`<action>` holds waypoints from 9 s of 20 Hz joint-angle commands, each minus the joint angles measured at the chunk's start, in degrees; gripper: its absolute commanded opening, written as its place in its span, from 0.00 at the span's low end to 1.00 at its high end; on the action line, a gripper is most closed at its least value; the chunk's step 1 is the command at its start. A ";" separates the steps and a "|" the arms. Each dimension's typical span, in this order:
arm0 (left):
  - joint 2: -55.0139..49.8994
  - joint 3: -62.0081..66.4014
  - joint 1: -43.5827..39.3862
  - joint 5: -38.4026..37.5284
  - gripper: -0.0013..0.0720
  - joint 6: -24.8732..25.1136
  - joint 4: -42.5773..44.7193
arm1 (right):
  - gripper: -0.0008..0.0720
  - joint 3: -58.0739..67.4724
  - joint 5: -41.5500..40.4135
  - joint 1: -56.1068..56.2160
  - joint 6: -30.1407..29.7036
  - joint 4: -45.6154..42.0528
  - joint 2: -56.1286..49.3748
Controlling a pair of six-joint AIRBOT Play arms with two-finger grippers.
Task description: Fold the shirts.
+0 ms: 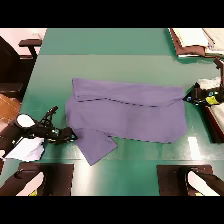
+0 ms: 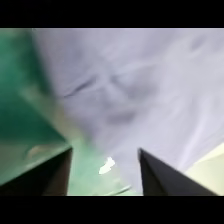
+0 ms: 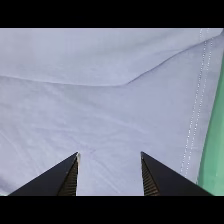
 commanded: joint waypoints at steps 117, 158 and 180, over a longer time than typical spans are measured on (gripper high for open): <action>-40.46 67.28 -21.86 6.40 0.05 -0.66 8.55 | 0.03 30.95 -2.27 27.12 -10.97 34.42 -16.06; -12.61 67.45 -0.26 -4.22 0.05 3.48 12.63 | 0.03 26.47 -10.49 35.65 -5.57 29.38 -49.57; -12.63 67.45 -22.21 3.82 0.05 3.80 12.33 | 0.03 32.00 -13.16 -24.72 -0.61 9.01 -22.88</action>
